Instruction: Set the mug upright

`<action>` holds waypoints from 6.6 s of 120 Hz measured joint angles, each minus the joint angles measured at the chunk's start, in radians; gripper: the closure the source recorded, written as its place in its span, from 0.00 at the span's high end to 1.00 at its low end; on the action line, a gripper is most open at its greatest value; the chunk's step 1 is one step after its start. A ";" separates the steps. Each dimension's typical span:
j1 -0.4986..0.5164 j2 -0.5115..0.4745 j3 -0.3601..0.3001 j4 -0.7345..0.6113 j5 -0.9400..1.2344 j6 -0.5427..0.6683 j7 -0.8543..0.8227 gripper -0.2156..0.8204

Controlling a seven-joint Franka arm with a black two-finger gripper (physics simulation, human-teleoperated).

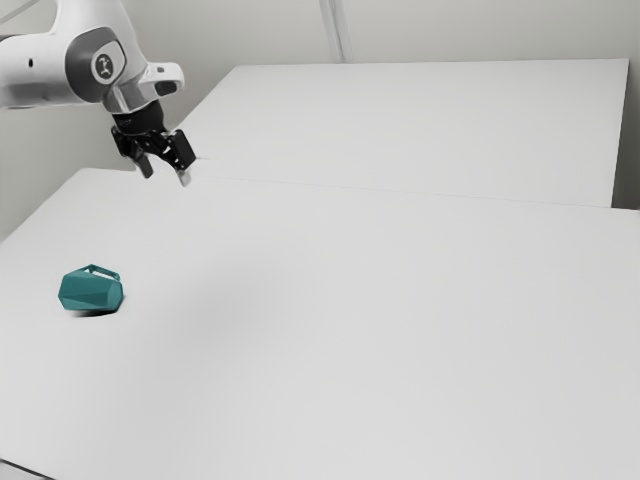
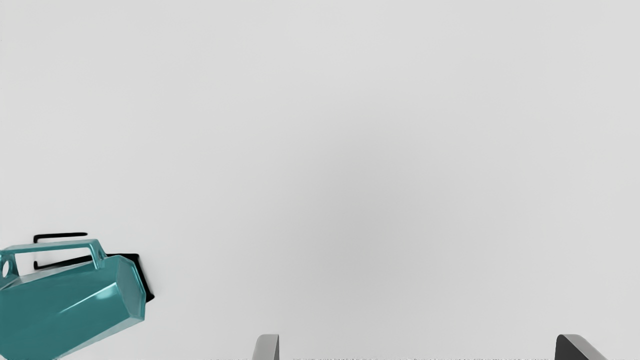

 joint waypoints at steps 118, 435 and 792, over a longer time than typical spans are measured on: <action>0.709 -0.180 -0.004 -0.642 -0.445 0.491 0.484 0.79; 1.064 0.148 -0.486 -0.455 -0.788 0.701 1.652 0.04; -0.203 0.118 -0.046 -0.374 0.181 0.346 -0.380 0.05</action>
